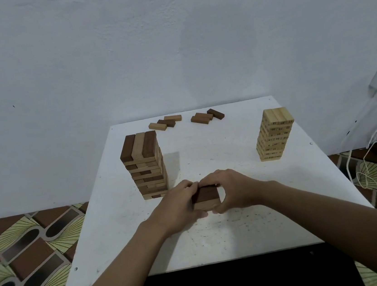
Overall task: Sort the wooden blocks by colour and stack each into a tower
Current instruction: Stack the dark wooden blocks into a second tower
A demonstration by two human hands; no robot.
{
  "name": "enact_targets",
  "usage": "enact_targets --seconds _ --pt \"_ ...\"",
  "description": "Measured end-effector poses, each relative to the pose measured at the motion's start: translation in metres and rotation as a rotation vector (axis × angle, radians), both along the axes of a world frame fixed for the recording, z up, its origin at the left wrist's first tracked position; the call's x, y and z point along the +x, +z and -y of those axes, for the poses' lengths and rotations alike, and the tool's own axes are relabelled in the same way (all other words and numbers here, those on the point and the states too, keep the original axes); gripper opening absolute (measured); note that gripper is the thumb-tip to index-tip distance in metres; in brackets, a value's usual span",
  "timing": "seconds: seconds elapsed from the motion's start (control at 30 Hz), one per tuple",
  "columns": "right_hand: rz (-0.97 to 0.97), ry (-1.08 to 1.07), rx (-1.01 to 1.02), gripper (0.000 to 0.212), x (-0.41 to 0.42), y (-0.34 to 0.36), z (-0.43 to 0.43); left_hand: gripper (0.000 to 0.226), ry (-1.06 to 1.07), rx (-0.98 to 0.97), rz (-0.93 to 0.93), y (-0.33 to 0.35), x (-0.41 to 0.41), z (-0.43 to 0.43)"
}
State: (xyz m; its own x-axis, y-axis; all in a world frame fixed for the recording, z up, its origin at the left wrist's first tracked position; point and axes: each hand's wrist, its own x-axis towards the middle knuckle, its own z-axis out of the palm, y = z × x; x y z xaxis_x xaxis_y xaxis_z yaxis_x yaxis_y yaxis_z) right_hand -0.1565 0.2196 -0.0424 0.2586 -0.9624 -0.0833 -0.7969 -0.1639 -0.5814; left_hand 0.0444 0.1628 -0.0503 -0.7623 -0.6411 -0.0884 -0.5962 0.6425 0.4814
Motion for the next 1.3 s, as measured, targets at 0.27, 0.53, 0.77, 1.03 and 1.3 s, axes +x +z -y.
enact_targets --seconds 0.27,0.53,0.77,1.03,1.3 --pt "-0.086 -0.067 0.011 0.086 -0.011 -0.004 0.001 0.065 0.009 0.000 -0.001 -0.001 -0.003 0.003" --pt "-0.080 -0.030 0.013 0.054 -0.013 -0.005 0.002 0.056 -0.007 0.050 -0.001 0.000 -0.003 0.006" --pt "-0.024 0.003 0.026 0.052 -0.015 -0.002 -0.006 0.050 0.014 -0.022 0.006 0.003 -0.007 -0.012" --pt "0.143 -0.045 -0.100 0.060 -0.020 0.030 -0.021 0.049 -0.013 -0.119 -0.024 0.042 -0.012 -0.021" --pt "0.234 -0.070 -0.252 0.059 -0.008 0.092 -0.019 0.038 -0.005 -0.238 -0.093 0.116 0.001 -0.021"
